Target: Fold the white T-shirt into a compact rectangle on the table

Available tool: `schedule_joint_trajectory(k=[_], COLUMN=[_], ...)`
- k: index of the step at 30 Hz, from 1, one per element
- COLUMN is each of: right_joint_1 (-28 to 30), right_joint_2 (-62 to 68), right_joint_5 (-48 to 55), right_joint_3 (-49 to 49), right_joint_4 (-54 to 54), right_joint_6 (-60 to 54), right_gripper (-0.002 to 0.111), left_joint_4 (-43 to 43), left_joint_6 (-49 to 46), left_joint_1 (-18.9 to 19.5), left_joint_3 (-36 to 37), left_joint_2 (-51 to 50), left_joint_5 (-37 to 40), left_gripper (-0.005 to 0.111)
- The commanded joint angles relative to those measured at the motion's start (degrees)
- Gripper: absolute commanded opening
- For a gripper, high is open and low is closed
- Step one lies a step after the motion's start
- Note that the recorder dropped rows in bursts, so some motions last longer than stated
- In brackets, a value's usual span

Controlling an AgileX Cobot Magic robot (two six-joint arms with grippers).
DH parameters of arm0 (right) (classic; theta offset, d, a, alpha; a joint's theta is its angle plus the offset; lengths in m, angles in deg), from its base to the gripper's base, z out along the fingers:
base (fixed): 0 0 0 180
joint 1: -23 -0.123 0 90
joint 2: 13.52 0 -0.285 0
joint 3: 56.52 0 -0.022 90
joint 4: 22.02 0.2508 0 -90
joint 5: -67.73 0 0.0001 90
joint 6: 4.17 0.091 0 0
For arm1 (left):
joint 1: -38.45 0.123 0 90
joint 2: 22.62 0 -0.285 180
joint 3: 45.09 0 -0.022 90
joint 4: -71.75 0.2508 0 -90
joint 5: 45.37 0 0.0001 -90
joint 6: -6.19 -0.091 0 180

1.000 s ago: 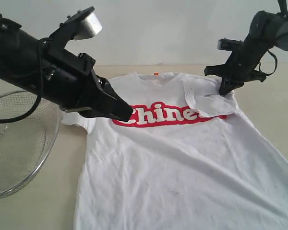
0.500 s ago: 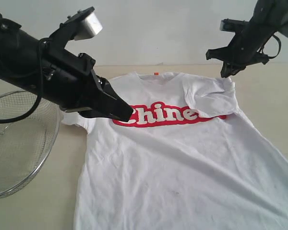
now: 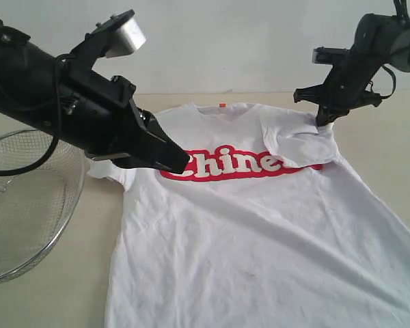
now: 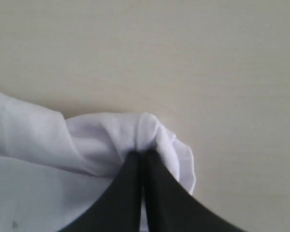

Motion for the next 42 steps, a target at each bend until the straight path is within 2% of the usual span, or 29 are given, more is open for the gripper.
schedule_joint_trajectory(k=[1, 8, 14, 19, 32, 42], right_joint_1=[0.1, 0.1, 0.0, -0.2, -0.2, -0.1], right_joint_2=[1.1, -4.4, -6.4, -6.4, -6.4, -10.7], right_joint_5=[0.0, -0.3, 3.7, 6.9, 0.6, 3.7], right_joint_3=[-0.1, -0.1, 0.0, 3.8, 9.7, 9.7], right_joint_4=[-0.7, 0.6, 4.3, 7.7, 7.4, 7.4], right_joint_6=[0.0, 0.0, -1.2, -3.9, -4.8, -4.6], right_gripper=[0.0, 0.0, 0.0, 0.0, 0.0, 0.0], left_joint_4=[-0.3, -0.3, -0.3, -0.3, -0.3, -2.4], left_joint_6=[0.4, 0.4, 0.3, 0.2, -0.1, 0.8], left_joint_1=[-0.3, -0.3, -0.3, -0.3, -0.3, -0.3], left_joint_3=[0.2, 0.2, 0.2, 0.2, 0.2, 0.2], left_joint_2=[0.6, 0.6, 0.6, 0.6, 0.6, 0.9], left_joint_5=[0.4, 0.4, 0.4, 0.3, 0.3, 0.5], left_gripper=[0.005, 0.005, 0.005, 0.005, 0.005, 0.005])
